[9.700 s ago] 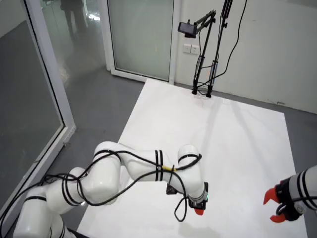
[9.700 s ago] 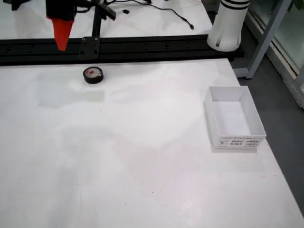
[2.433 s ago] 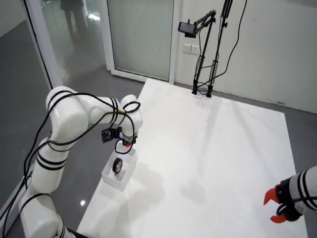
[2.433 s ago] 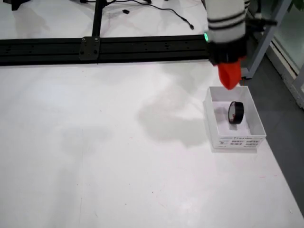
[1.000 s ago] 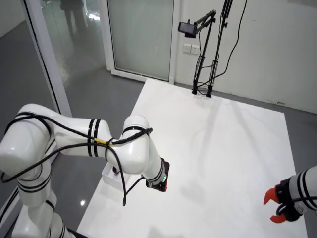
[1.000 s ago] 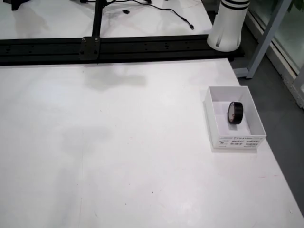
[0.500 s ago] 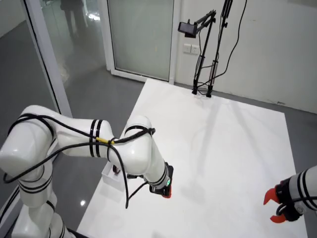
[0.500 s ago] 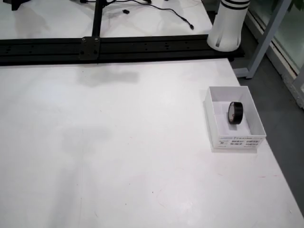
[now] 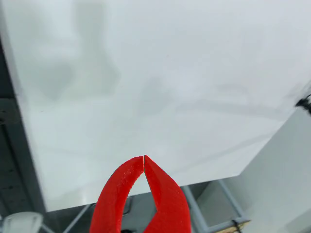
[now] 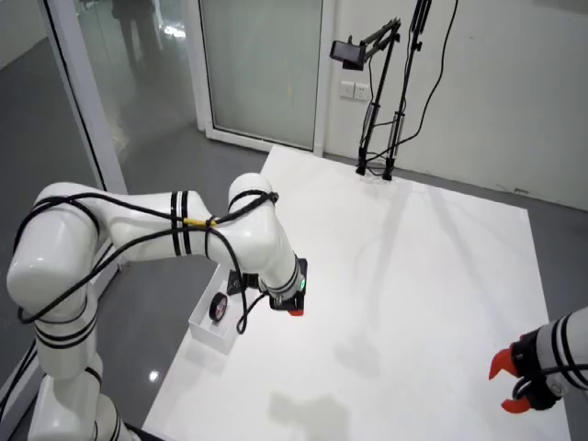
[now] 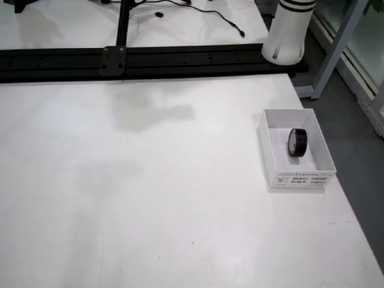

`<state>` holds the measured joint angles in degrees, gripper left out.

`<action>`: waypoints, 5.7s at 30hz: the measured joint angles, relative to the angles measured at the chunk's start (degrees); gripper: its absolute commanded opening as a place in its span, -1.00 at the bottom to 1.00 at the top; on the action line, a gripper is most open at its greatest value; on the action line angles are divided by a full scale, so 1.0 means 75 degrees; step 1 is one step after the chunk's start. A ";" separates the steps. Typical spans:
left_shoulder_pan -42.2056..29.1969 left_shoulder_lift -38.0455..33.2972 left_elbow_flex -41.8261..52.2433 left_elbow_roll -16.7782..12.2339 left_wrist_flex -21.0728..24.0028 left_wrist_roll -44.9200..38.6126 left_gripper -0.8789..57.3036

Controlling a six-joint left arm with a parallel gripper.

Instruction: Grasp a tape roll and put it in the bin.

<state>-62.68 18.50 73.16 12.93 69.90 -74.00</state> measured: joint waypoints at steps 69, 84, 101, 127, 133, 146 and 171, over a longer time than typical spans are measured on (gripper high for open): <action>0.0269 -0.0085 0.0066 0.0343 0.0068 0.0011 -0.98; -0.0518 -0.0073 0.0066 0.0326 0.0067 0.0011 -0.98; -0.0107 -0.0065 0.0077 0.0320 0.0067 0.0011 -0.98; -0.0120 -0.0070 0.0078 0.0336 0.0067 0.0011 -0.98; -0.0351 -0.0066 0.0078 0.0329 0.0067 0.0011 -0.98; -0.0333 -0.0064 0.0078 0.0321 0.0067 0.0011 -0.98; 0.0086 -0.0073 0.0077 0.0327 0.0067 0.0011 -0.98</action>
<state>-62.03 17.96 73.74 15.38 70.40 -73.91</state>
